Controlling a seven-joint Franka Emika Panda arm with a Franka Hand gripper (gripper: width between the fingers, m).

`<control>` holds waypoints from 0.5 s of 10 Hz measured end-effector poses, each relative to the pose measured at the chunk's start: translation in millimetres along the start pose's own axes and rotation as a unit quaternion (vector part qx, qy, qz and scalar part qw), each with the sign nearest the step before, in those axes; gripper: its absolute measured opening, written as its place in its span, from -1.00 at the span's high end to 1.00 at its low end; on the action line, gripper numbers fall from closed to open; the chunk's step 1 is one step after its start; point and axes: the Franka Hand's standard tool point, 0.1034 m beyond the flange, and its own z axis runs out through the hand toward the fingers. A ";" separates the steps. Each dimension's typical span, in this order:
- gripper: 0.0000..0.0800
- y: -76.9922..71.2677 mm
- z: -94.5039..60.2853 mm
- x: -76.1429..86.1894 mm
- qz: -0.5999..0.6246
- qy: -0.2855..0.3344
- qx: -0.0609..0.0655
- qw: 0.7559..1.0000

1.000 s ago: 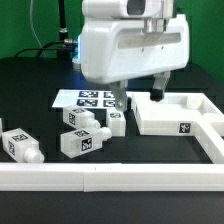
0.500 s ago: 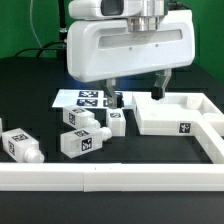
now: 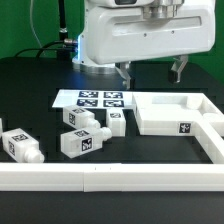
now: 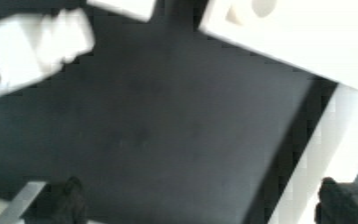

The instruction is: Assemble one leg

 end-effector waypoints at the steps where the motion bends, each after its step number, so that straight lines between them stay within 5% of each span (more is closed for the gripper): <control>1: -0.63 -7.0 -3.5 -3.1 -0.002 0.003 -0.002 1.000; 5: -0.63 -6.5 -2.1 -4.4 -0.003 0.002 -0.001 1.000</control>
Offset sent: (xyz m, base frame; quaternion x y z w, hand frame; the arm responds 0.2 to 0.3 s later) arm 0.0000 0.0000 0.0000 0.0000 0.0000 0.0000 1.0000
